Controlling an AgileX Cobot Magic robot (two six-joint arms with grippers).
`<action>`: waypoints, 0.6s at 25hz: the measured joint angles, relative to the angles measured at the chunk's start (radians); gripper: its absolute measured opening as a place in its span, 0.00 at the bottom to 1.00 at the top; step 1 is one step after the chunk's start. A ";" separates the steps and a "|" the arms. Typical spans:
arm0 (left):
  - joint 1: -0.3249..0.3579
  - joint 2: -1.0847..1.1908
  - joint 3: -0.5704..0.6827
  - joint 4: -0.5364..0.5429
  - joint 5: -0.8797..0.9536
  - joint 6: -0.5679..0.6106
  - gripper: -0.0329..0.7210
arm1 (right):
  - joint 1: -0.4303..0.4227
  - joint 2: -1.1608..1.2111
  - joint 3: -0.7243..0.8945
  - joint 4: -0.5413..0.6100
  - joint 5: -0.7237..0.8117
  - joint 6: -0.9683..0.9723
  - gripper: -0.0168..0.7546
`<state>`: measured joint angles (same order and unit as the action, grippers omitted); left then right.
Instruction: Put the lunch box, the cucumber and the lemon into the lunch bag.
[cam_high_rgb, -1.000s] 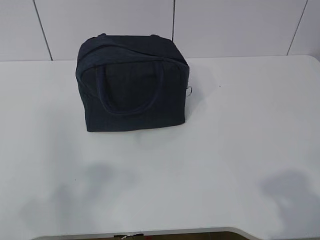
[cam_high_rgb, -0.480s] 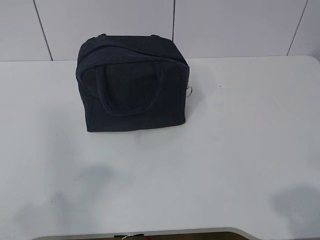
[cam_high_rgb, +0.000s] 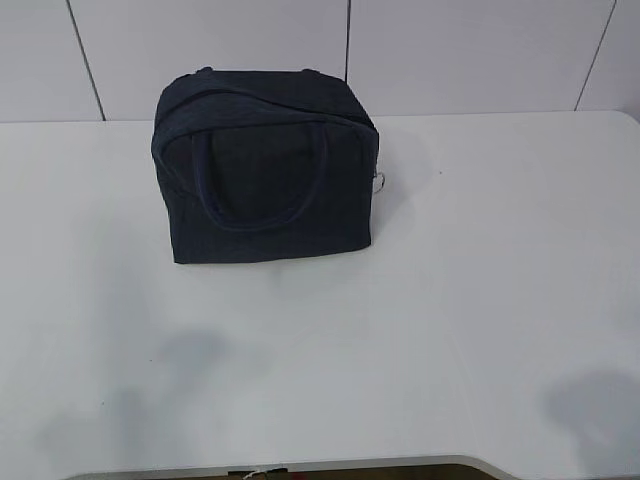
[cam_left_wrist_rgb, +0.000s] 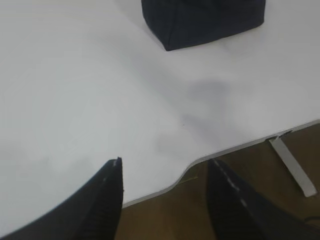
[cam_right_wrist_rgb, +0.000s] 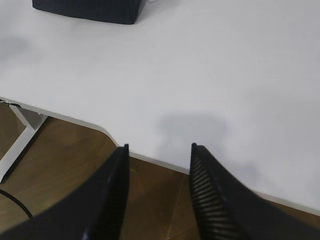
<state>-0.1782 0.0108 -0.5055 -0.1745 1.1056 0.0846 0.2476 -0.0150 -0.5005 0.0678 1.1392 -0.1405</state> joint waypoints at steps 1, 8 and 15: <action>0.000 0.000 0.000 -0.027 0.000 0.000 0.56 | 0.000 0.000 0.000 0.000 0.000 0.000 0.45; 0.000 0.000 0.000 -0.074 -0.010 0.000 0.52 | 0.000 0.000 0.000 0.000 0.000 0.000 0.45; 0.000 0.000 0.000 -0.076 -0.010 0.000 0.52 | 0.000 0.000 0.000 0.000 0.000 0.000 0.45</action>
<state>-0.1782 0.0108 -0.5055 -0.2502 1.0960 0.0846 0.2476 -0.0150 -0.5005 0.0678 1.1392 -0.1405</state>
